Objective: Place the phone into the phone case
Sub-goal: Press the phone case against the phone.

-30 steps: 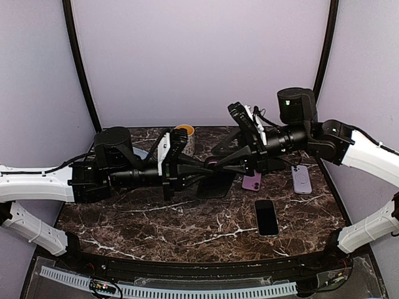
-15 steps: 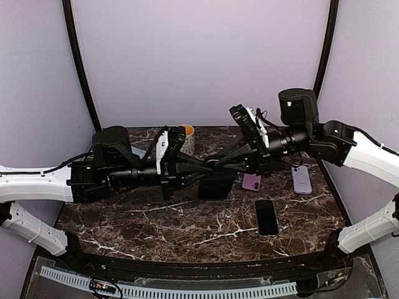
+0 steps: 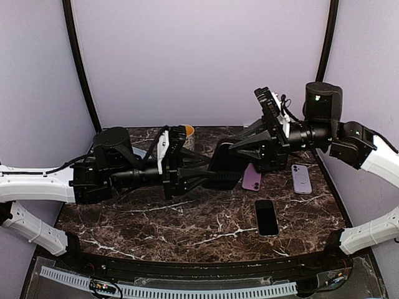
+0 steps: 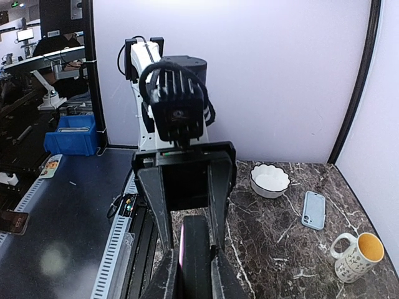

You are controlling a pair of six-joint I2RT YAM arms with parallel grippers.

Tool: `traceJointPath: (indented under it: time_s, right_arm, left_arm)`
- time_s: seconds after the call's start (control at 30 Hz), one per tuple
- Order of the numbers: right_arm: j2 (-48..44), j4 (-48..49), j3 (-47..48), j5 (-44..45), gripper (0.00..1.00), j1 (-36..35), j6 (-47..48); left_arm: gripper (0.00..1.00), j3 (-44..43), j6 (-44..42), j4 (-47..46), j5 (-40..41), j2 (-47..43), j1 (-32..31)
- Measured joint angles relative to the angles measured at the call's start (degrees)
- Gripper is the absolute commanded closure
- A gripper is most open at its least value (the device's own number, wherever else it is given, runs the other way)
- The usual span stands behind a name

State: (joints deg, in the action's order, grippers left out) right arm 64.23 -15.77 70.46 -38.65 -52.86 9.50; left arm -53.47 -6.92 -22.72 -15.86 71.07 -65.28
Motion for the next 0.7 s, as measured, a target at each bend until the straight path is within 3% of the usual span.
traceJointPath:
  time_s: [0.07,0.17,0.3,0.7]
  right_arm:
    - [-0.31,0.07,0.00,0.35,1.00,0.02,-0.20]
    - [-0.26,-0.22,0.00,1.16,1.00,0.02,-0.33]
    - [-0.26,-0.66,0.00,1.25,1.00,0.02,-0.33]
    - [-0.26,-1.01,-0.17,1.18,1.00,0.02,-0.02]
  left_arm:
    - [0.65,0.00,-0.09,0.07,0.26,0.87,0.00]
    - [0.84,0.07,-0.46,0.04,0.31,2.25,0.00]
    - [0.99,0.44,-0.83,0.09,0.48,2.56,0.09]
    - [1.00,2.36,1.01,-3.56,-0.04,2.56,0.07]
